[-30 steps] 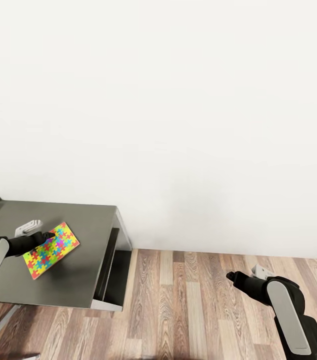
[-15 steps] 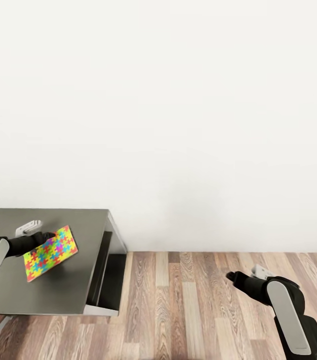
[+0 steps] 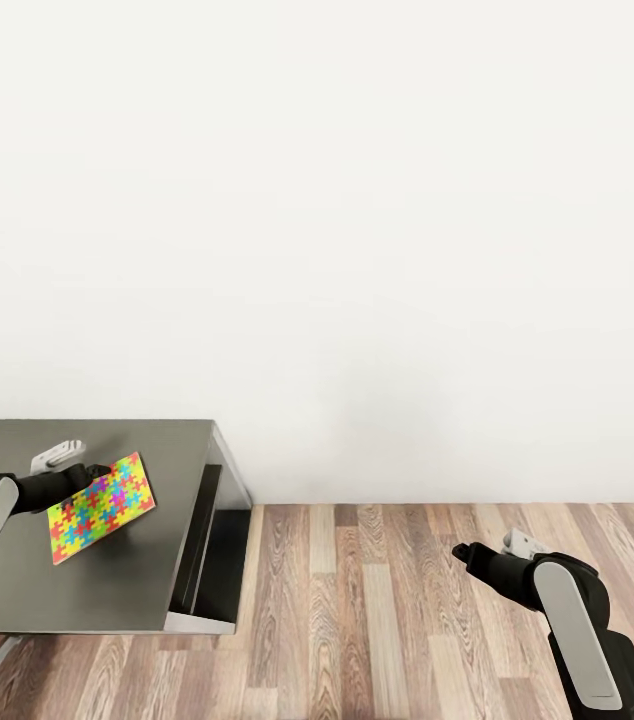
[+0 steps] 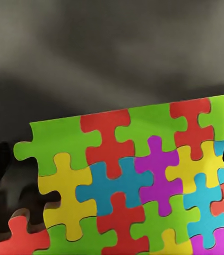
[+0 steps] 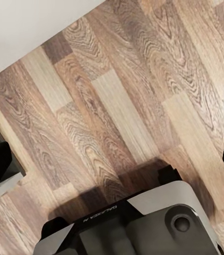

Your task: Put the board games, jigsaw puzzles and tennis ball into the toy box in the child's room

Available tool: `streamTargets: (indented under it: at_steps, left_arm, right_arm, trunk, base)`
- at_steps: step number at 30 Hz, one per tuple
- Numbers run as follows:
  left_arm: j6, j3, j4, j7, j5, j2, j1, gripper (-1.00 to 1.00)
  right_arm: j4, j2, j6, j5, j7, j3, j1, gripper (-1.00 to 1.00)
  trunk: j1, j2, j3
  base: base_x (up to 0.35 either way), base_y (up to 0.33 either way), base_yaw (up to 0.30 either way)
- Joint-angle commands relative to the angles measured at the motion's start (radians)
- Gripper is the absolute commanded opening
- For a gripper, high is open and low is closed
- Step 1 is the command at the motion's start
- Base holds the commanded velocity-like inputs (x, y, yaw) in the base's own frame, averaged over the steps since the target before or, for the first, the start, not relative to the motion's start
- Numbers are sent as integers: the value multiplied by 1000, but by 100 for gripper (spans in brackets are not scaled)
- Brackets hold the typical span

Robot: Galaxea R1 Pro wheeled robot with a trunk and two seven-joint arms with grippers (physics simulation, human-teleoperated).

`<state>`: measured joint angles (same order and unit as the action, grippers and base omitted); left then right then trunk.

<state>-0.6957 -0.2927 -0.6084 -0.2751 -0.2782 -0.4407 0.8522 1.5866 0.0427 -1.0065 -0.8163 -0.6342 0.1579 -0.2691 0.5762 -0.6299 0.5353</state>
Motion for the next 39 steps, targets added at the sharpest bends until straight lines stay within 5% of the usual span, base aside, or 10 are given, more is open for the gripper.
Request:
streamTargets:
  at_steps: [1, 19, 27, 39]
  left_arm:
    - [-8, -4, -1, -5, 0, 0, 1, 100]
    - [-89, -3, -3, -13, -5, -5, 1, 100]
    - [-120, -3, -5, -96, -3, -8, 1, 100]
    - [-146, -3, -7, -112, -4, -9, 1, 100]
  right_arm:
    - [1, 0, -3, -10, -10, 0, -1, 100]
    - [1, 0, -3, -10, -10, 0, -1, 100]
    - [1, 0, -3, -10, -10, 0, -1, 100]
    - [1, -1, -3, -10, -10, 0, -1, 100]
  trunk:
    - [0, -1, 1]
    - [0, -1, 1]
    - [0, -1, 1]
    - [0, -1, 1]
  base:
    - [0, 0, 0]
    - [0, 0, 0]
    - [0, 0, 0]
    - [0, 0, 0]
